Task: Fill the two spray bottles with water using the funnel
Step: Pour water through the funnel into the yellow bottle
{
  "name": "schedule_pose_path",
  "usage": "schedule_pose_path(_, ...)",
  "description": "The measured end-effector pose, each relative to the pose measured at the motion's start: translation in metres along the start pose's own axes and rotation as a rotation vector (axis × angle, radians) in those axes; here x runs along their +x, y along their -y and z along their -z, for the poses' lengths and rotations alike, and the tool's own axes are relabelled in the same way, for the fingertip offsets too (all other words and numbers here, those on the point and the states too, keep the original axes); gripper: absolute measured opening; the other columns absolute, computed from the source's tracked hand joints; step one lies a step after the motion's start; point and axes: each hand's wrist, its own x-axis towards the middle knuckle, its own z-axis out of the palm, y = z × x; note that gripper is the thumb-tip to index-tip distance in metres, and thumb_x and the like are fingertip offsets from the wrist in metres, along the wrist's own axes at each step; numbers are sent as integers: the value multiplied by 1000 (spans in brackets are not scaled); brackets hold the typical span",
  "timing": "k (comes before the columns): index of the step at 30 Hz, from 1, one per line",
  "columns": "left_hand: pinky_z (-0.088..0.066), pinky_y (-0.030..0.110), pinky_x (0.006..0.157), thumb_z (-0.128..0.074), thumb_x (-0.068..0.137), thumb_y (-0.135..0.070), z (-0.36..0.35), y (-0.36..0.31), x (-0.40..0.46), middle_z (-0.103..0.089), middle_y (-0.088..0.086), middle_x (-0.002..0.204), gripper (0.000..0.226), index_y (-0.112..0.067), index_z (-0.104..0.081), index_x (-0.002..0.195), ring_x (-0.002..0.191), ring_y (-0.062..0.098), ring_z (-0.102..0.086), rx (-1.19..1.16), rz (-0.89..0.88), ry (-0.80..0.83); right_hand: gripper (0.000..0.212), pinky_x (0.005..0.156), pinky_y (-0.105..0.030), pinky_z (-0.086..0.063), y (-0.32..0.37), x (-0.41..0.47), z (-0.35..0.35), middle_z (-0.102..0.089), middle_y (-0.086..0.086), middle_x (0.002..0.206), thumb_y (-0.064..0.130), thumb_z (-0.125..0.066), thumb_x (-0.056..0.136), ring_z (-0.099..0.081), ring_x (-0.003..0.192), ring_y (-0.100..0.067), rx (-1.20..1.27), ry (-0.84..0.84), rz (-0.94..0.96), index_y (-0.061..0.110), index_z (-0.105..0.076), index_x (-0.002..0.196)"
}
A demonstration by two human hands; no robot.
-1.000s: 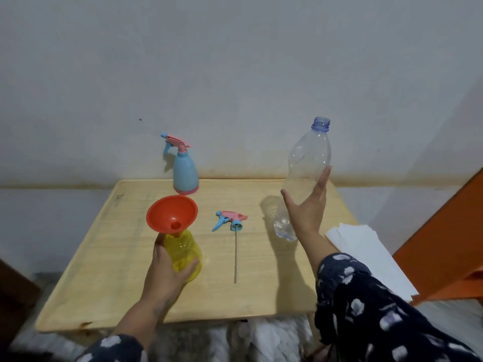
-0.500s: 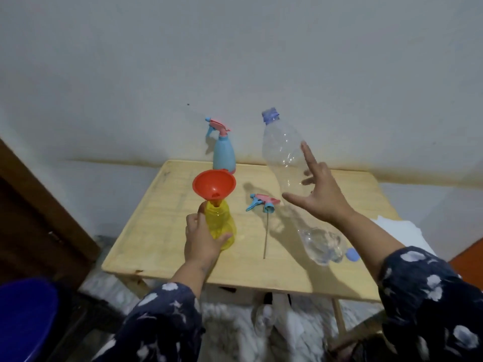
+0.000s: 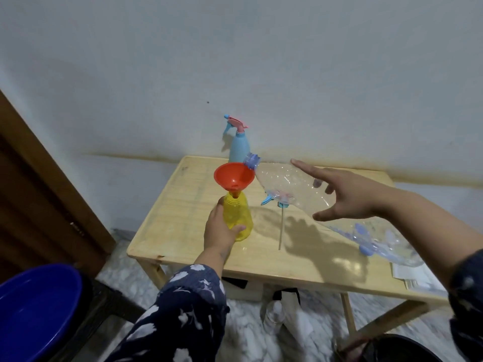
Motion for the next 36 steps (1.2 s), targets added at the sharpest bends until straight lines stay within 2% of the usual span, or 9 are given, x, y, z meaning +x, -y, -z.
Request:
schedule_pose_path(5, -36, 33, 104, -81, 76, -21, -1, -1, 0, -43, 3, 143, 93, -24, -26, 150, 131, 24, -42, -20, 11, 3, 111, 76, -24, -39, 7, -2, 11, -51, 6, 117, 38, -78, 71, -58, 96, -16, -78, 35, -11, 82, 12, 118)
schedule_pose_path(8, -36, 34, 105, -81, 76, -21, -1, -1, -1, -42, 4, 144, 92, -24, -26, 150, 132, 24, -41, -22, 9, 6, 110, 79, -27, -45, 12, -2, 18, -51, 6, 118, 37, -79, 71, -58, 98, -16, -108, 80, -40, 81, 9, 120)
schedule_pose_path(13, -33, 35, 108, -80, 77, -20, 0, -2, -1, -38, 4, 148, 93, -24, -24, 151, 134, 24, -38, -24, 29, 18, 107, 81, -27, -43, 23, 0, 28, -51, 5, 116, 36, -78, 72, -55, 99, -17, -172, 118, -48, 77, 5, 124)
schedule_pose_path(18, -33, 33, 107, -80, 78, -19, 0, -6, -2, -37, 4, 148, 92, -23, -24, 151, 135, 23, -37, -22, 34, 22, 105, 80, -27, -41, 32, 3, 38, -51, 4, 114, 35, -77, 72, -53, 93, -15, -220, 139, -56, 74, 2, 128)
schedule_pose_path(22, -33, 35, 107, -80, 77, -17, 1, -7, -3, -38, 4, 148, 92, -25, -25, 150, 135, 24, -38, -38, 38, 21, 104, 79, -26, -38, 35, 2, 44, -51, 3, 114, 33, -77, 73, -48, 81, -6, -231, 147, -54, 78, 6, 118)
schedule_pose_path(24, -33, 36, 108, -80, 77, -17, 1, -8, -3, -38, 3, 148, 92, -25, -25, 151, 135, 24, -38, -48, 47, 27, 104, 78, -26, -38, 35, 1, 44, -52, 3, 115, 33, -76, 73, -48, 81, -6, -241, 148, -55, 78, 7, 115)
schedule_pose_path(29, -31, 35, 109, -79, 78, -15, 2, -10, -4, -38, 3, 148, 92, -24, -25, 151, 135, 24, -37, -55, 58, 29, 104, 79, -27, -39, 37, -1, 46, -52, 3, 115, 32, -76, 74, -51, 92, -16, -244, 144, -63, 76, 6, 121)
schedule_pose_path(36, -32, 31, 106, -79, 78, -15, 3, -12, -6, -38, 5, 146, 92, -22, -24, 151, 134, 24, -38, -37, 58, 33, 104, 81, -28, -40, 37, -1, 54, -51, 4, 111, 32, -76, 72, -49, 89, -14, -275, 137, -78, 72, 0, 132)
